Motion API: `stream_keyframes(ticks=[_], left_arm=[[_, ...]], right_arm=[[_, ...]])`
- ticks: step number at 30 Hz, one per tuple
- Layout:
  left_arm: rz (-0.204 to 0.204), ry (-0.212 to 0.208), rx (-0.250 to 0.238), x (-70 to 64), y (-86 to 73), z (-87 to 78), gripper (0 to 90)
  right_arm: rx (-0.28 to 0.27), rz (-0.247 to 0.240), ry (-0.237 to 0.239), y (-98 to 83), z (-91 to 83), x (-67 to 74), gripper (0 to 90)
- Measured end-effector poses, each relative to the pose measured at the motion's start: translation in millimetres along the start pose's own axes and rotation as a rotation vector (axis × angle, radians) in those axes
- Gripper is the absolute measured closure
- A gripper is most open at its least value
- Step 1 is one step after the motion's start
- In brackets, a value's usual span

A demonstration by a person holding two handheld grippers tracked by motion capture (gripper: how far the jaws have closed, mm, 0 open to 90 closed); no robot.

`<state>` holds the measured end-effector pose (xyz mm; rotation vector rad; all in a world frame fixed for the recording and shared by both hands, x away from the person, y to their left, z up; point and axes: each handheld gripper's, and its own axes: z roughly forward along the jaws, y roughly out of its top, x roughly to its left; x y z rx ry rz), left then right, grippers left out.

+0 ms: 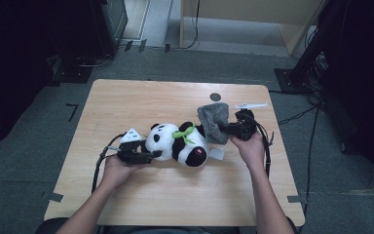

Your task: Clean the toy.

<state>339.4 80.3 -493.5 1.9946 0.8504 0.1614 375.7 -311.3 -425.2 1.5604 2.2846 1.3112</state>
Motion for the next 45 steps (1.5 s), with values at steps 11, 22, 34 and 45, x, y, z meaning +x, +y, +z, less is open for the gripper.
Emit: stream_keyframes(ticks=[11,22,34,45], left_arm=[[0.007,0.002,-0.007,-0.7,-1.8,-0.2,32.2],[0.018,0.01,-0.014,-2.1,-4.3,-0.7,31.5],[0.009,0.008,-0.014,-1.8,-3.7,-0.5,30.0],[0.0,0.004,-0.012,-0.8,-2.4,-0.2,30.0]], right_arm=[[-0.057,0.035,-0.068,3.1,-32.9,-12.5,78.8],[-0.082,-0.034,0.031,19.7,-24.3,20.9,78.3],[-0.024,-0.024,0.041,9.0,6.0,17.5,72.9],[-0.002,0.003,0.0,2.5,2.7,2.0,78.2]])
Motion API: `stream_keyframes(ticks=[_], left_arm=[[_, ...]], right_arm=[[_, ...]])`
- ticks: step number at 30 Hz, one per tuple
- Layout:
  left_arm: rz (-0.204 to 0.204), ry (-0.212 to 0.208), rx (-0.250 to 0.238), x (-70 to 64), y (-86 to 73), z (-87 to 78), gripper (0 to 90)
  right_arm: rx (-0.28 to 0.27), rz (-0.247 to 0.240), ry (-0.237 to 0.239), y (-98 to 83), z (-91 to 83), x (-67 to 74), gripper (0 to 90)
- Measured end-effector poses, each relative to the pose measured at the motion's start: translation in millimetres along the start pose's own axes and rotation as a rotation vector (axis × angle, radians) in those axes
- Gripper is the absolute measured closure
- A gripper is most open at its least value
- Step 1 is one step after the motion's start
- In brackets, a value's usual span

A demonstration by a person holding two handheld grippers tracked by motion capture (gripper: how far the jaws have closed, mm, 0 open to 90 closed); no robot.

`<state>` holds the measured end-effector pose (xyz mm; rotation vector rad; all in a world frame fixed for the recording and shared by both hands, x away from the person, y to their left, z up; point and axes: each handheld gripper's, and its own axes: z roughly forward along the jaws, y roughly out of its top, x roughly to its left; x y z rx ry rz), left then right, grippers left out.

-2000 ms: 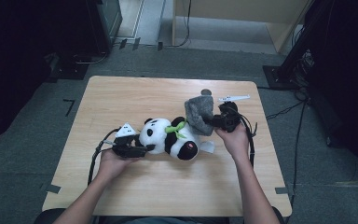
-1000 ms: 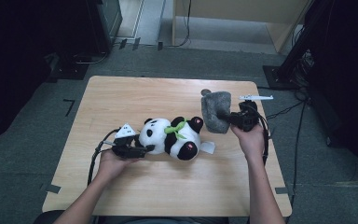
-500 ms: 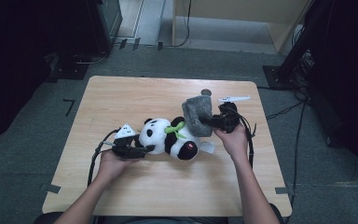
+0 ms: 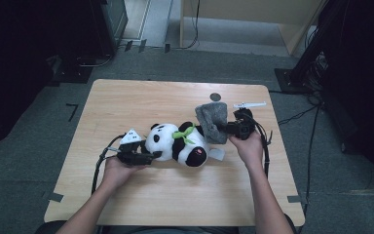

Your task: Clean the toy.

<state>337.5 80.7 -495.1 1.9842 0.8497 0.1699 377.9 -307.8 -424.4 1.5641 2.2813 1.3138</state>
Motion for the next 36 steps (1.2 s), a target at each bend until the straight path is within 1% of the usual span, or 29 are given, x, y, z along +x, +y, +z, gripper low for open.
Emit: stream_keyframes(ticks=[3,6,7,8,9,10,11,13,14,15,16,17,18,19,20,21,22,23,25,28,31,33,34,36], left_arm=[[-0.003,-0.003,0.001,0.6,0.3,0.1,30.0],[-0.008,-0.004,-0.002,1.2,0.2,0.5,30.0],[-0.007,-0.004,-0.003,1.2,0.1,0.6,30.0],[-0.007,-0.004,-0.003,1.2,0.1,0.6,30.0],[-0.007,-0.005,-0.003,1.5,0.1,0.7,30.0],[-0.004,-0.006,-0.001,1.8,0.3,0.7,30.0],[-0.003,-0.006,0.0,1.9,0.5,0.9,30.0],[-0.003,-0.004,-0.002,1.6,0.6,1.3,30.0],[-0.002,-0.004,-0.002,1.5,0.6,1.4,30.0],[-0.002,-0.004,-0.002,1.5,0.6,1.4,30.0],[-0.003,-0.003,-0.002,1.4,0.5,1.4,30.0],[-0.003,-0.003,-0.002,1.4,0.5,1.4,30.0],[-0.004,-0.002,-0.003,1.1,0.6,1.5,30.0],[-0.001,0.0,-0.001,1.2,0.7,1.4,30.0],[-0.001,0.0,0.0,1.2,0.7,1.4,30.0],[-0.004,-0.001,-0.001,1.2,0.8,1.5,30.1],[-0.004,-0.001,-0.001,1.2,0.8,1.5,30.1],[-0.003,-0.002,-0.002,1.2,0.8,1.5,30.1],[-0.002,-0.002,-0.002,1.3,0.7,1.5,30.2],[-0.001,-0.001,-0.001,1.1,0.7,1.5,30.2],[-0.003,-0.001,-0.003,1.1,0.7,1.6,30.2],[-0.004,-0.001,-0.003,1.1,0.7,1.7,30.2],[-0.003,-0.001,-0.002,1.0,0.7,1.6,30.2],[-0.001,0.001,0.003,0.7,0.8,1.6,30.3]], right_arm=[[0.005,0.01,-0.01,-2.3,-1.0,-3.6,78.2],[0.02,0.023,-0.05,-5.9,-3.7,-9.8,78.2],[0.021,0.022,-0.06,-6.4,-4.8,-11.1,78.2],[0.021,0.022,-0.06,-6.4,-4.8,-11.1,78.2],[0.02,0.02,-0.072,-7.1,-6.9,-13.1,78.3],[0.014,0.023,-0.084,-7.5,-10.5,-15.5,78.4],[-0.008,0.044,-0.08,-7.8,-18.6,-19.7,78.6],[-0.034,0.049,-0.077,-6.6,-27.3,-19.6,78.7],[-0.051,0.05,-0.068,-5.3,-32.4,-17.8,78.7],[-0.051,0.05,-0.068,-5.3,-32.4,-17.8,78.7],[-0.09,0.037,-0.043,-1.1,-41.7,-10.0,78.6],[-0.099,0.03,-0.035,0.6,-43.6,-6.4,78.6],[-0.11,0.01,-0.022,3.2,-45.4,0.3,78.6],[-0.11,0.01,-0.022,3.2,-45.4,0.3,78.6],[-0.117,-0.002,-0.008,5.0,-45.8,6.1,78.6],[-0.124,-0.035,0.02,8.1,-43.4,17.9,78.6],[-0.124,-0.047,0.031,9.1,-41.5,22.6,78.6],[-0.12,-0.068,0.048,10.6,-37.3,30.0,78.6],[-0.111,-0.09,0.073,12.5,-29.7,38.9,78.6],[-0.077,-0.122,0.104,14.9,-14.9,52.8,78.6],[-0.069,-0.134,0.143,15.1,-8.3,63.5,78.6],[-0.061,-0.154,0.155,14.5,-3.2,70.7,78.6],[-0.052,-0.156,0.157,13.9,-0.5,72.2,78.6],[-0.016,-0.162,0.16,10.3,9.8,73.4,78.5]])
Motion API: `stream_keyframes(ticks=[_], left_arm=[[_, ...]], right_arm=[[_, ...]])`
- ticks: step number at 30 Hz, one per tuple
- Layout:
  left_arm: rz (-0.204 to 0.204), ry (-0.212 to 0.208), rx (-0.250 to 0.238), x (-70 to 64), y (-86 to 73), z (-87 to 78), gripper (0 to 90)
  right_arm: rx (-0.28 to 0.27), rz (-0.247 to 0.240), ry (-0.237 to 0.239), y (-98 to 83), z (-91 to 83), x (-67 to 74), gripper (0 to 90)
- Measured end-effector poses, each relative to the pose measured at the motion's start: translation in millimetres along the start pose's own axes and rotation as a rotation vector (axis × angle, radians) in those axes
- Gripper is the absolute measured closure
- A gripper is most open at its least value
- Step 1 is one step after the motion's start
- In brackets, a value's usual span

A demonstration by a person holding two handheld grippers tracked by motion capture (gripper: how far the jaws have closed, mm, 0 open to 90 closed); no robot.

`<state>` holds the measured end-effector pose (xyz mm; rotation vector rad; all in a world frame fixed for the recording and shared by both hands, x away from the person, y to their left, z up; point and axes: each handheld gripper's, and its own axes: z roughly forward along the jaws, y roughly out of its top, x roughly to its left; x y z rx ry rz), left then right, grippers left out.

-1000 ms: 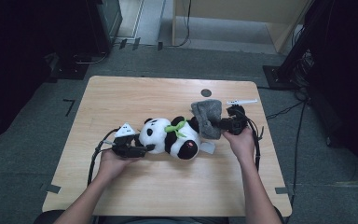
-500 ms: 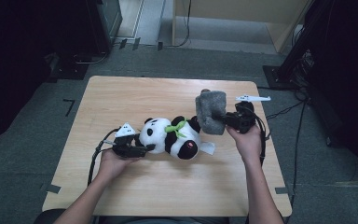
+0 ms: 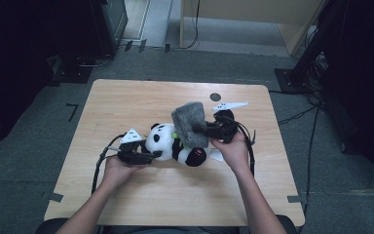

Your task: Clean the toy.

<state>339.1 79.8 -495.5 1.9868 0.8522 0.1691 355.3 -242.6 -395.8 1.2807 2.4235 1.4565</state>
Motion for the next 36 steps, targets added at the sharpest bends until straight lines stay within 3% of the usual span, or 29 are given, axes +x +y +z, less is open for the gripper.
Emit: stream_keyframes(ticks=[2,3,6,9,25,36], left_arm=[[0.001,0.0,0.004,-0.2,0.1,-0.1,30.5],[0.002,0.001,0.009,-0.4,0.1,-0.2,30.7],[-0.008,0.001,0.012,-0.1,0.4,-0.3,31.1],[-0.015,0.002,0.017,-0.4,0.9,-0.5,32.6],[-0.027,-0.002,0.033,-0.5,3.3,-0.3,33.3],[-0.046,-0.012,0.03,1.8,5.0,-0.2,33.1]], right_arm=[[0.023,0.002,-0.001,-2.9,5.7,-1.0,78.5],[0.069,0.002,-0.014,-9.6,17.1,-4.7,78.1],[0.056,0.022,0.005,-14.3,19.3,-11.1,78.0],[0.052,0.058,0.014,-19.2,14.1,-20.3,77.7],[0.09,0.098,-0.04,-50.3,-10.6,-39.5,78.4],[0.197,0.183,-0.101,-75.2,-8.9,-67.0,78.5]])
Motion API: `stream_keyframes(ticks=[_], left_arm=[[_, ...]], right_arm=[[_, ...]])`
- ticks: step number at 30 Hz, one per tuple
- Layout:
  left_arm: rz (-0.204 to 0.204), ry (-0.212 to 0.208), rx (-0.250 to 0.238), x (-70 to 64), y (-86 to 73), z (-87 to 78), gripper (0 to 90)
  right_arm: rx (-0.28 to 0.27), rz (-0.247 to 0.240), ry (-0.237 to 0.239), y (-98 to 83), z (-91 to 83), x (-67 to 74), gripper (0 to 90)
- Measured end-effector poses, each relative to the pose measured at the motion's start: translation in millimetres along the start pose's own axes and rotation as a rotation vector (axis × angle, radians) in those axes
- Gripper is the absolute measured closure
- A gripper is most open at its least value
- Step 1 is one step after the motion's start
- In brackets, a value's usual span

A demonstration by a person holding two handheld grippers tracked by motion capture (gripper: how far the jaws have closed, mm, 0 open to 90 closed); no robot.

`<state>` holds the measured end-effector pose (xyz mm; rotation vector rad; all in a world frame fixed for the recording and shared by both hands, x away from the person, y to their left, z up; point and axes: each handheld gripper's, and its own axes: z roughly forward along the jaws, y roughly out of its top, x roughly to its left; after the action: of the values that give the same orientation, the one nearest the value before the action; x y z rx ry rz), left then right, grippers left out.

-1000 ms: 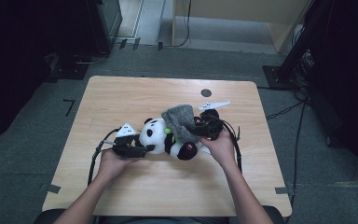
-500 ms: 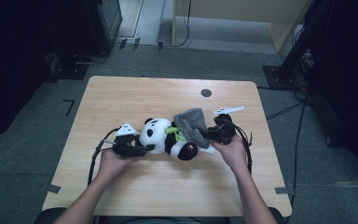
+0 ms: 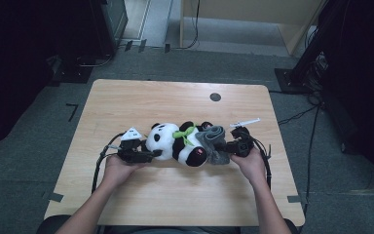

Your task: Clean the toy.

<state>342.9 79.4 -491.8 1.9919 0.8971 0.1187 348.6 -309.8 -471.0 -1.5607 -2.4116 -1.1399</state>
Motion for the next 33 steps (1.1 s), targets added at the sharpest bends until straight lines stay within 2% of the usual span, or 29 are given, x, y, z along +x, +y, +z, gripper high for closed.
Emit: stream_keyframes(ticks=[1,5,9,10,12,14,16,20,21,22,23,24,25,28,30,33], left_arm=[[-0.002,-0.003,-0.003,0.5,-0.1,0.1,33.1],[0.0,-0.006,-0.002,1.3,0.1,0.2,33.1],[0.002,-0.005,-0.002,1.1,0.0,0.1,33.0],[0.003,-0.005,-0.003,1.1,-0.1,0.2,32.9],[0.003,-0.005,-0.003,1.0,-0.1,0.2,32.9],[0.003,-0.005,-0.003,0.9,-0.1,0.2,32.9],[0.003,-0.005,-0.003,1.1,-0.1,0.3,32.9],[0.005,-0.005,-0.004,1.0,-0.2,0.5,32.8],[0.005,-0.005,-0.004,1.0,-0.2,0.5,32.8],[0.005,-0.005,-0.004,1.0,-0.2,0.5,32.7],[0.005,-0.005,-0.003,1.0,-0.2,0.4,32.7],[0.008,-0.004,-0.002,0.8,-0.1,0.4,32.7],[0.008,-0.004,-0.002,0.8,-0.1,0.4,32.7],[0.012,-0.002,-0.001,0.5,-0.1,0.4,32.6],[0.016,-0.001,0.0,0.4,0.2,0.6,32.6],[0.016,-0.001,-0.001,0.4,0.1,0.9,32.5]], right_arm=[[0.008,0.023,0.018,-2.1,1.8,-5.9,78.5],[0.049,0.044,-0.024,-5.1,4.1,-13.0,78.7],[0.03,0.057,-0.043,-5.5,-1.8,-17.5,78.8],[0.02,0.075,-0.061,-6.6,-6.1,-22.7,78.8],[0.021,0.082,-0.063,-7.4,-6.6,-25.4,78.7],[0.027,0.112,-0.073,-9.5,-7.8,-32.6,78.8],[-0.001,0.136,-0.082,-10.2,-13.4,-38.9,78.9],[-0.069,0.152,-0.1,-9.1,-27.3,-42.6,79.1],[-0.069,0.152,-0.1,-9.1,-27.3,-42.6,79.1],[-0.112,0.157,-0.112,-8.3,-37.2,-42.9,79.1],[-0.112,0.157,-0.112,-8.3,-37.2,-42.9,79.1],[-0.151,0.156,-0.124,-7.8,-46.2,-43.6,79.1],[-0.168,0.158,-0.132,-7.7,-50.4,-44.3,79.2],[-0.19,0.172,-0.142,-7.7,-57.4,-46.7,79.2],[-0.217,0.171,-0.129,-6.1,-64.5,-43.7,79.2],[-0.262,0.126,-0.094,1.7,-71.4,-28.3,79.2]])
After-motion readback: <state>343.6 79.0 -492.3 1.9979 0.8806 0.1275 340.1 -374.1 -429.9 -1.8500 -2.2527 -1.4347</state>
